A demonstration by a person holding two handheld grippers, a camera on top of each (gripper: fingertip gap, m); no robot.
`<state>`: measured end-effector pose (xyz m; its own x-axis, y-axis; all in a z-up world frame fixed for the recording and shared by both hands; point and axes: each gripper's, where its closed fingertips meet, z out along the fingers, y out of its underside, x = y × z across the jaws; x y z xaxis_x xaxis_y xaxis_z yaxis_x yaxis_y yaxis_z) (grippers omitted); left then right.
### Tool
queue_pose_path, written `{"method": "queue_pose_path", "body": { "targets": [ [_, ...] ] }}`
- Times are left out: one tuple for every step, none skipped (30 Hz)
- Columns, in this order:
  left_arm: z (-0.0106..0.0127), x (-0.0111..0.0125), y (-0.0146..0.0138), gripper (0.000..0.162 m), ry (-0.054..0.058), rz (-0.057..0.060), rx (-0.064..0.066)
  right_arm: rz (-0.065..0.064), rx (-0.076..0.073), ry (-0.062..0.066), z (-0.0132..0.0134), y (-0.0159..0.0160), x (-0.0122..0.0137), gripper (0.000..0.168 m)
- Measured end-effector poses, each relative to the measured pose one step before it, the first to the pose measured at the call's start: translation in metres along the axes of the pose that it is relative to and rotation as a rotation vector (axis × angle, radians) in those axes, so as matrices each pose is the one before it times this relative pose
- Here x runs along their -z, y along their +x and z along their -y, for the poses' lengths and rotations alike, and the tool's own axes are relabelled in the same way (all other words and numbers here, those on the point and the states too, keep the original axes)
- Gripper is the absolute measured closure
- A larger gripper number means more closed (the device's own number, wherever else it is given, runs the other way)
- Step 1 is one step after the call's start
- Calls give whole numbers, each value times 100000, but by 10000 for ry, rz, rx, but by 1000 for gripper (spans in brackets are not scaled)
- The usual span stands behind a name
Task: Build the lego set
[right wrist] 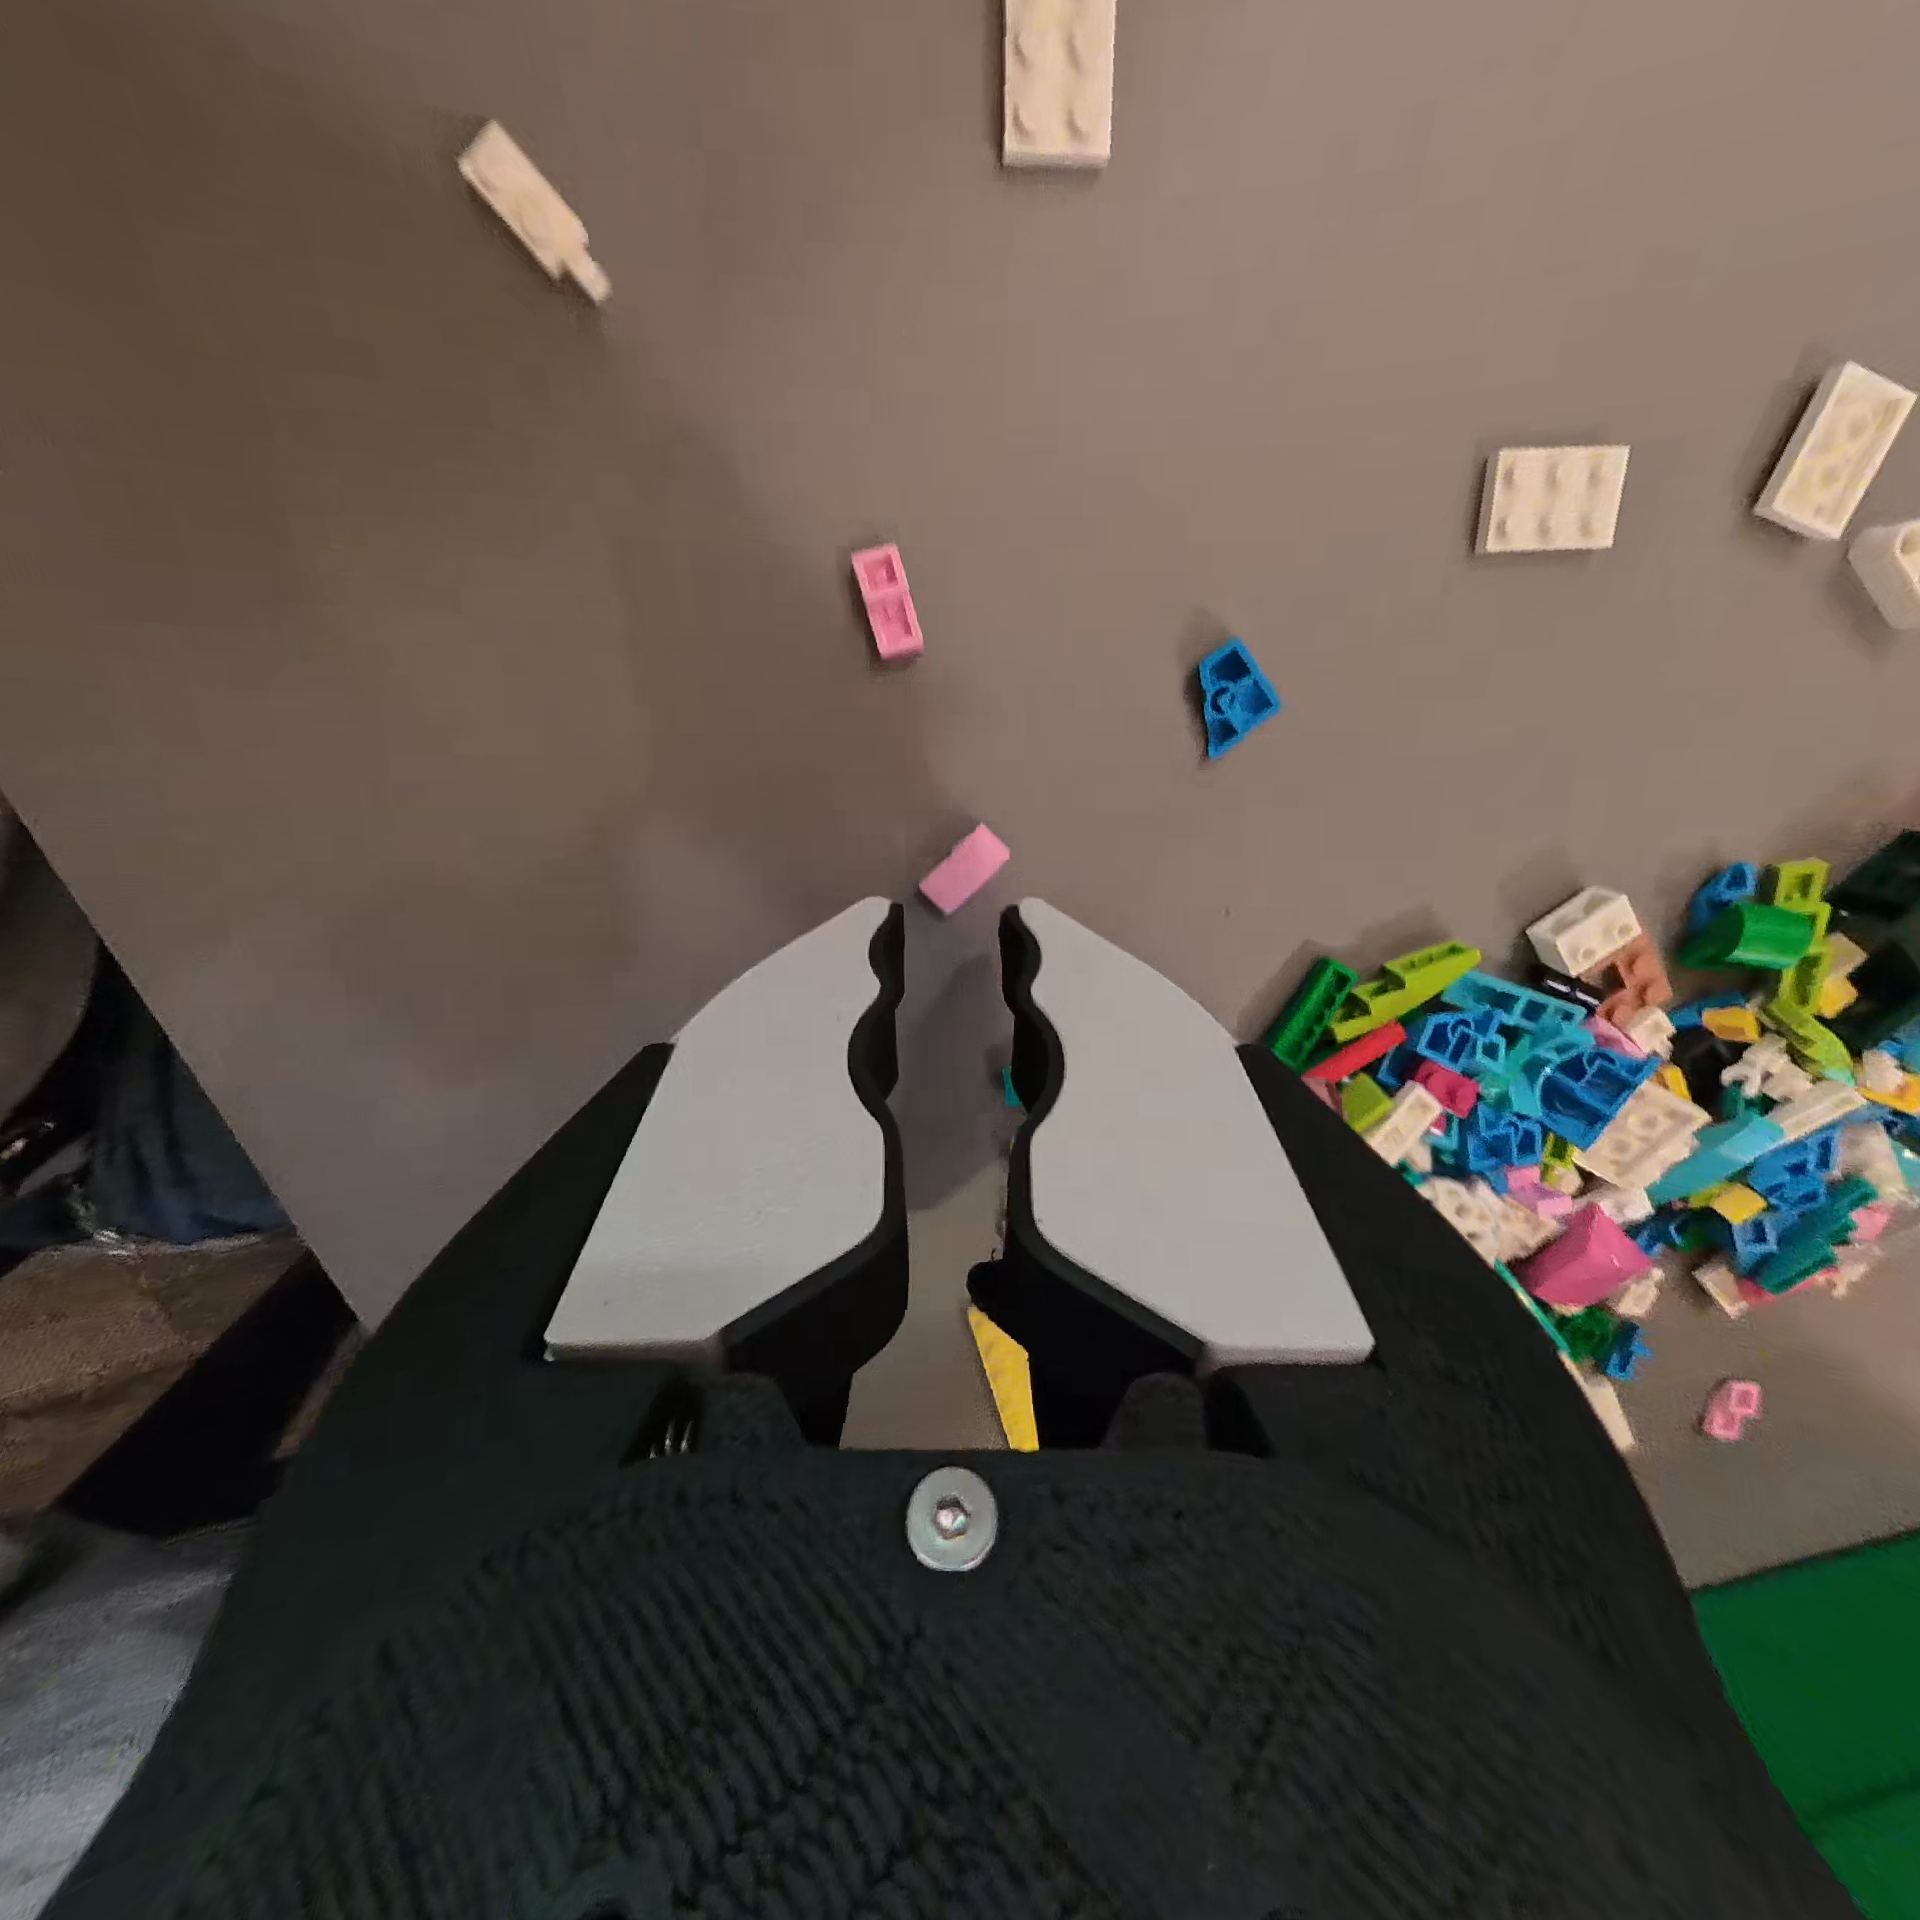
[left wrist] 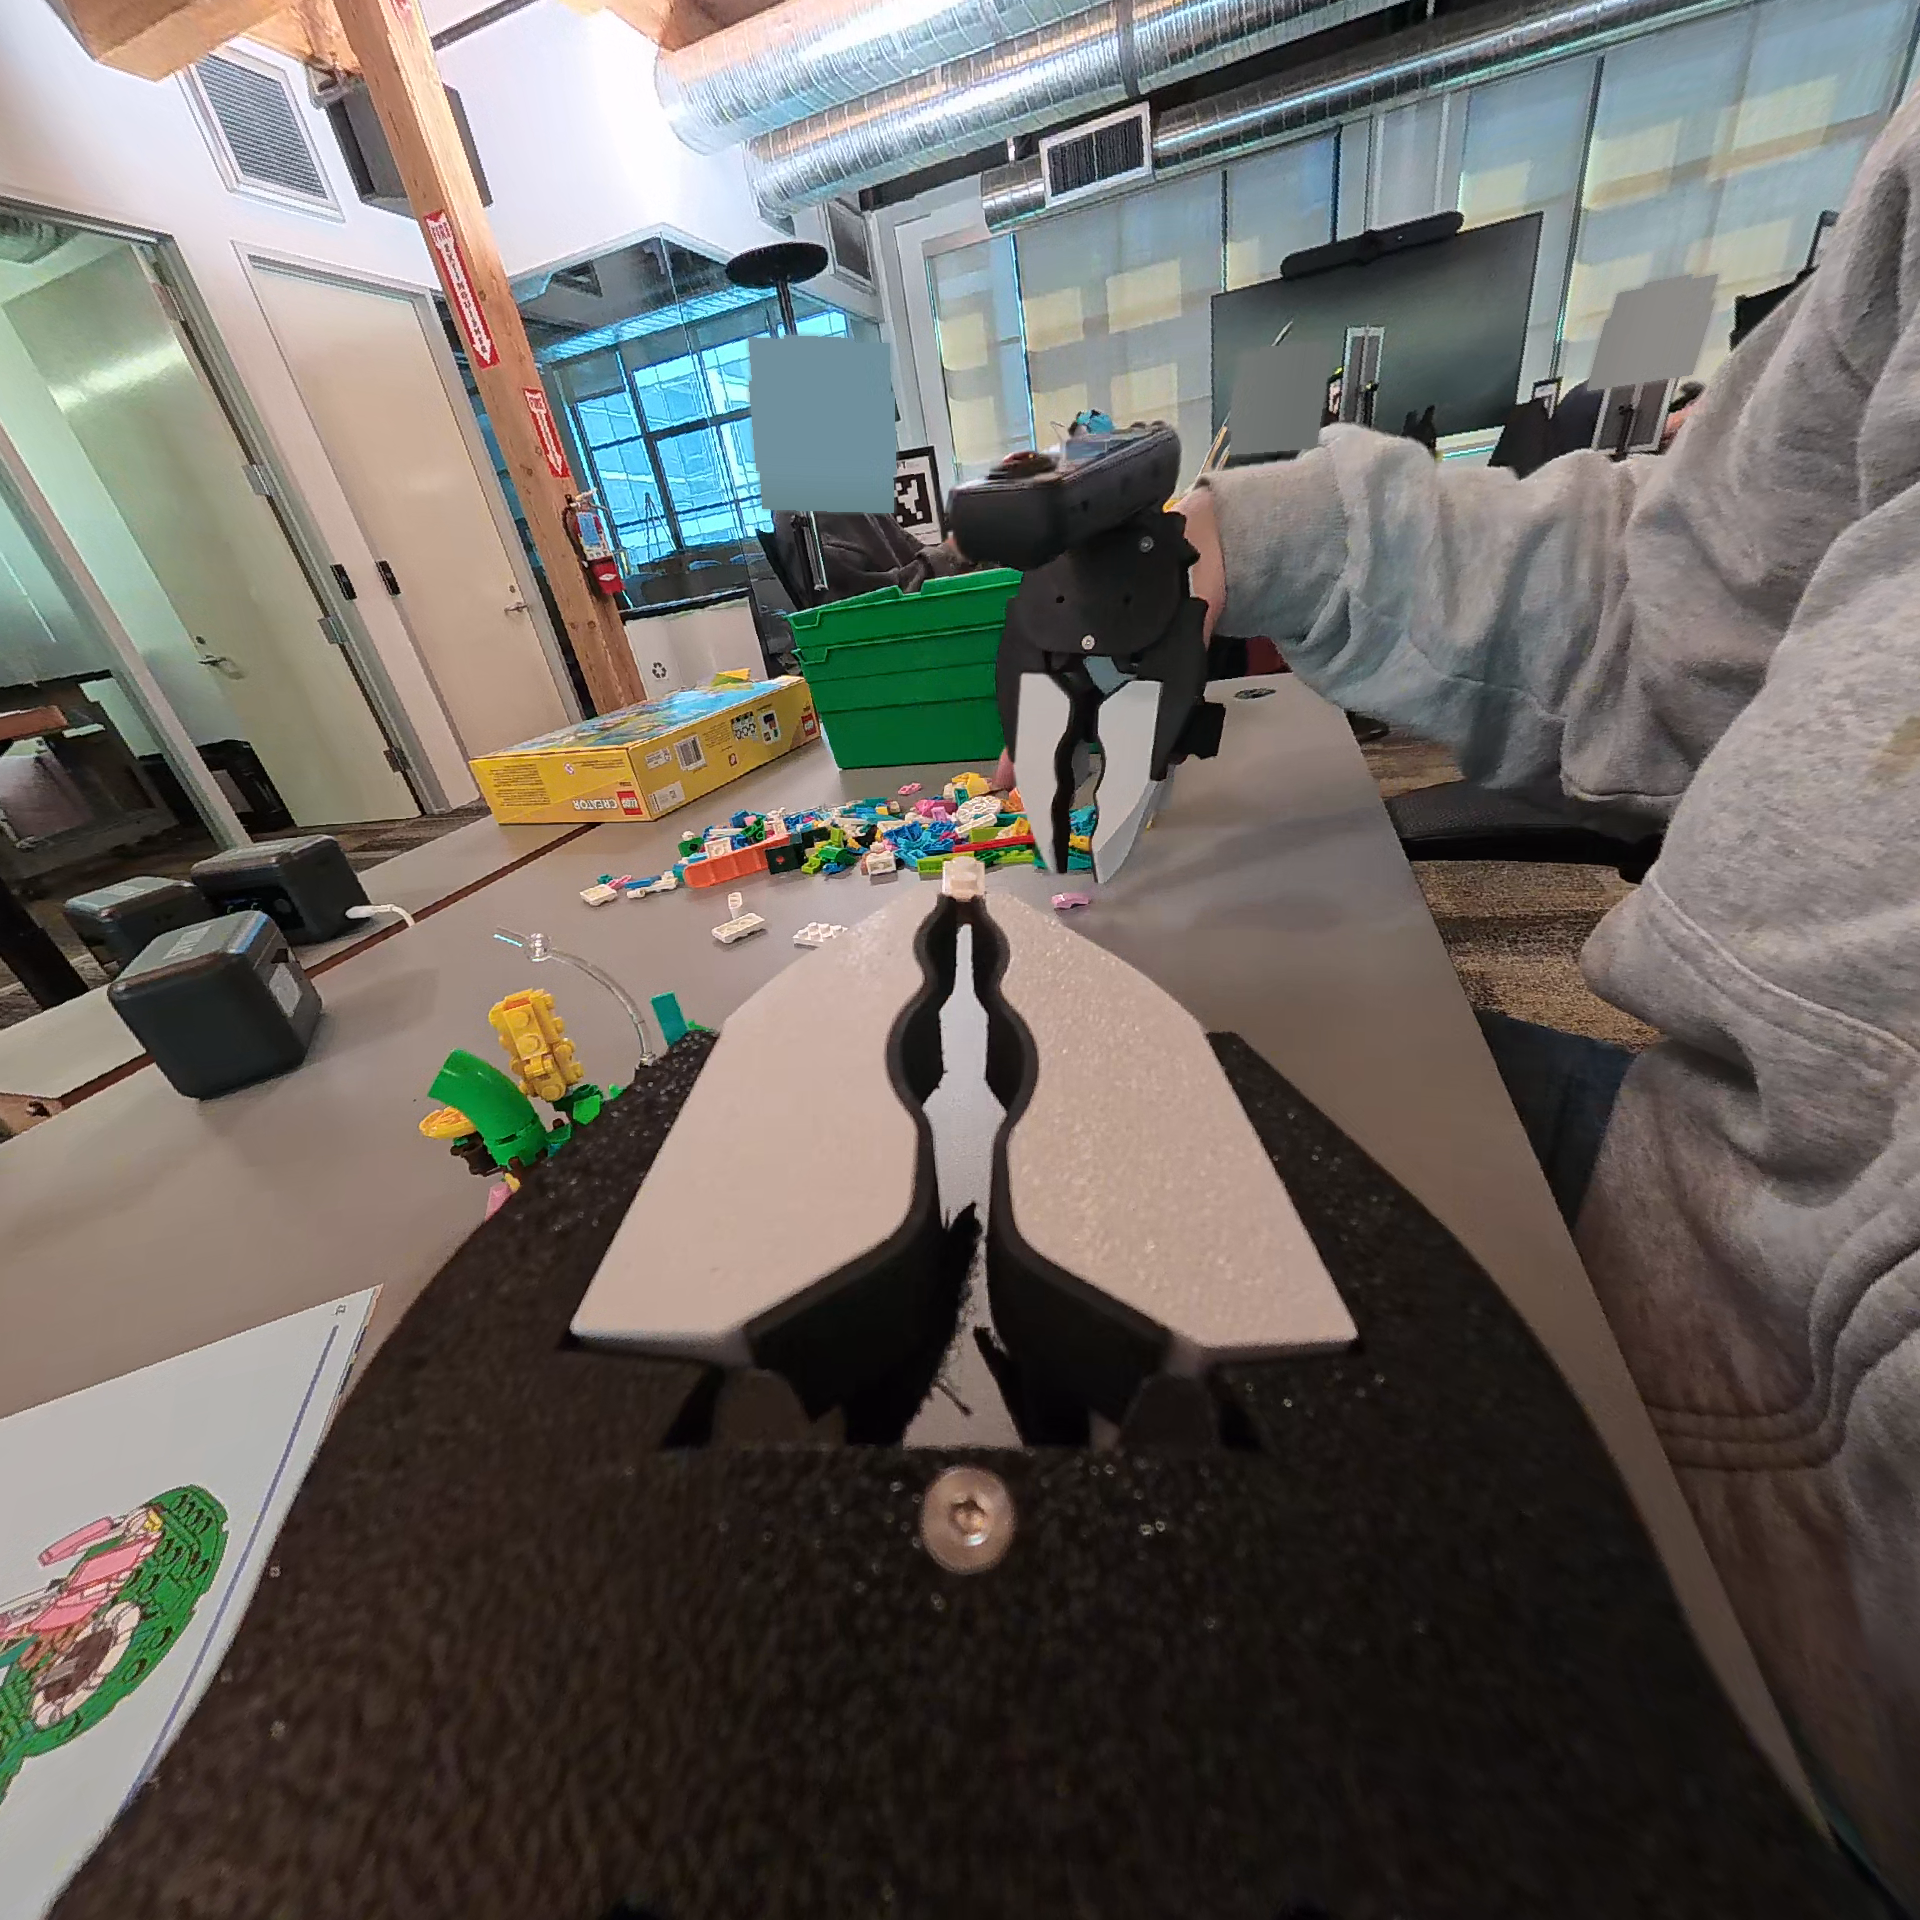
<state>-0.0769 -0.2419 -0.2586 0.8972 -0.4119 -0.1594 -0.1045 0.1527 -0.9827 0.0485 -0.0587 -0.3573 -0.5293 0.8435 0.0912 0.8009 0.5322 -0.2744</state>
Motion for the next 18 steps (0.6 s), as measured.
{"method": "queue_pose_path", "body": {
  "targets": [
    [-2,5,4,160,-1,-7,5,-47,24,-97,-331,-8,106,152],
    [0,0,4,160,0,-2,2,40,-84,-76,-200,-70,58,152],
    [0,10,4,160,-1,-2,-4,75,-118,-22,-69,-88,-2,152],
    [-16,4,14,160,-4,-10,0,66,-76,-35,-75,-81,-65,152],
    [-9,-9,26,160,-6,-15,3,43,-24,-97,-151,-49,-122,152],
    [-5,9,13,160,-6,-3,-6,36,-5,-124,-187,-59,-141,152],
    [-5,-1,9,160,-4,-5,-8,64,-29,-89,-130,-83,-160,153],
    [-9,7,19,160,-2,-4,-2,110,-61,-6,7,-132,-135,153],
    [0,10,10,160,-1,-5,0,126,-73,99,171,-165,-111,153],
    [-3,11,14,160,-3,-7,1,123,-76,152,257,-160,-80,152],
    [-5,3,12,160,-4,-8,2,88,-74,134,228,-119,-56,152],
    [-3,15,0,160,-2,-4,0,40,-56,96,177,-66,-41,152],
    [-2,7,25,160,-3,-9,-1,40,-19,89,174,-94,-48,152],
    [-4,2,9,160,-3,-7,1,97,17,146,264,-184,-72,151],
    [0,10,4,160,-1,-2,-3,184,29,213,400,-336,-92,151],
    [-2,11,11,160,-3,-6,-1,228,53,214,451,-440,-61,151],
    [-12,12,12,160,-3,-4,1,117,122,163,384,-316,45,150],
    [3,8,10,160,1,-4,1,-134,227,94,260,70,191,150]
  ]
}}
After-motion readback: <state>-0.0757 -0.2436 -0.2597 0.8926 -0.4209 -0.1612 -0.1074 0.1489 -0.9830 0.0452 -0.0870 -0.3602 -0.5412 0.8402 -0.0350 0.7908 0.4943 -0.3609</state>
